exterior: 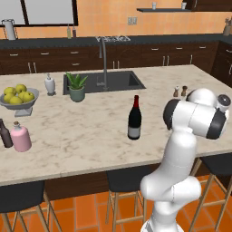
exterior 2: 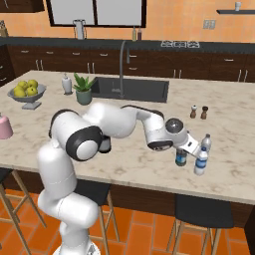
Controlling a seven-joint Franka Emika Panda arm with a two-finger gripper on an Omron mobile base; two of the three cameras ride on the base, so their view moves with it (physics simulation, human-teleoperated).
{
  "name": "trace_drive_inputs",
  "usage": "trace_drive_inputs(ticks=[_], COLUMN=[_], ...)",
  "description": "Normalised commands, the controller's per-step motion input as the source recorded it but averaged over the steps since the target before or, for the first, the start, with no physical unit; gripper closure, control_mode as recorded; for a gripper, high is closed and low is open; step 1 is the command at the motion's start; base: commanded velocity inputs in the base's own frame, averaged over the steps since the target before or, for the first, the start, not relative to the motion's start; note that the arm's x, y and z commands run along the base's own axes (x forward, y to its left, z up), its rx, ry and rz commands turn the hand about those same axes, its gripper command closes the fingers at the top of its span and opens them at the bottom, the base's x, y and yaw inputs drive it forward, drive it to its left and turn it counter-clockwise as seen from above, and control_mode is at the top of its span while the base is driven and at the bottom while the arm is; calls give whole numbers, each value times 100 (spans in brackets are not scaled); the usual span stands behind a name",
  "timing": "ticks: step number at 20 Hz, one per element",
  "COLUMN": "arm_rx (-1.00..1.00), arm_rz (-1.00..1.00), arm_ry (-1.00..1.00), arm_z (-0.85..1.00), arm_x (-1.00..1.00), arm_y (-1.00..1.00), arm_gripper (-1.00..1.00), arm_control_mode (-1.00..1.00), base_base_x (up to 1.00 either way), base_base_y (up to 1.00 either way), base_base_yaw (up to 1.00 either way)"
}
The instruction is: Move the plastic bottles in the middle to the plastics group, and the glass bottles in the middle to the glass group.
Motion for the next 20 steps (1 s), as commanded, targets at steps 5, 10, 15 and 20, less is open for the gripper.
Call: trace_drive_inputs(ticks=[5,10,15,20], arm_rx=[-1,-3,0,0], arm_rz=[-1,-5,-5,-2], arm_ry=[-5,-1,0,0], arm_z=[-2,-34,-22,-16], arm_x=[15,20,1,-2], arm_y=[9,0,0,0], arm_gripper=[100,100,100,100], arm_control_mode=[-100,-100,-100,-100], base_base_x=[0,0,0,0], base_base_y=[0,0,0,0], base_base_yaw=[0,0,0,0])
